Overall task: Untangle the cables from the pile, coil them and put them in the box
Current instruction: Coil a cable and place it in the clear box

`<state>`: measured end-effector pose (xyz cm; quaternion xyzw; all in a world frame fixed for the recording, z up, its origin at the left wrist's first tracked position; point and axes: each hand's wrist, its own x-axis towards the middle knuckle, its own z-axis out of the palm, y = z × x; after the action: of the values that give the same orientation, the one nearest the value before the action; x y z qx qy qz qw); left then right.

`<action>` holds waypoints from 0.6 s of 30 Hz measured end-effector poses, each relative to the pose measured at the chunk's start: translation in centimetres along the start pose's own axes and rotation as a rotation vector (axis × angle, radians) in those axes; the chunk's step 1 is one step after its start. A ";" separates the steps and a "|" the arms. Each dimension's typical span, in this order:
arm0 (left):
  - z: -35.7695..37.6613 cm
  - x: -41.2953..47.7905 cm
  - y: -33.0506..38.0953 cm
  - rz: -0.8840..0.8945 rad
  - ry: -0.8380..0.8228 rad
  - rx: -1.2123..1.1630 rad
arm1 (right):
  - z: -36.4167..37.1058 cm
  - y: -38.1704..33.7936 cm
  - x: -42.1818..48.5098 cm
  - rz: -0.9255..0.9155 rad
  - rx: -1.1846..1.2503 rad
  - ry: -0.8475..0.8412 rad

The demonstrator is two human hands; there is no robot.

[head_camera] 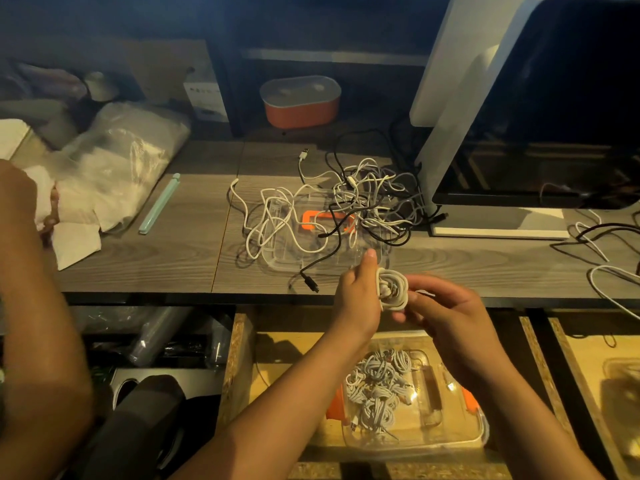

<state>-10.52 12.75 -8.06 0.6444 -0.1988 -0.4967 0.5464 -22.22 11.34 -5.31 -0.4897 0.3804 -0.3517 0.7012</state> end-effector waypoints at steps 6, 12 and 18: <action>-0.4 -0.6 1.1 0.049 0.049 0.157 | 0.3 0.1 0.3 0.004 -0.100 0.015; -0.7 -1.1 1.0 0.143 0.029 0.306 | 0.6 0.6 0.1 -0.179 -0.449 0.013; -0.7 -1.2 1.8 0.396 0.030 0.377 | 0.5 0.4 0.1 -0.374 -0.660 -0.066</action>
<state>-9.92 13.55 -6.01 0.6906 -0.4018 -0.3250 0.5059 -21.69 11.61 -5.56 -0.7613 0.3546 -0.3161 0.4414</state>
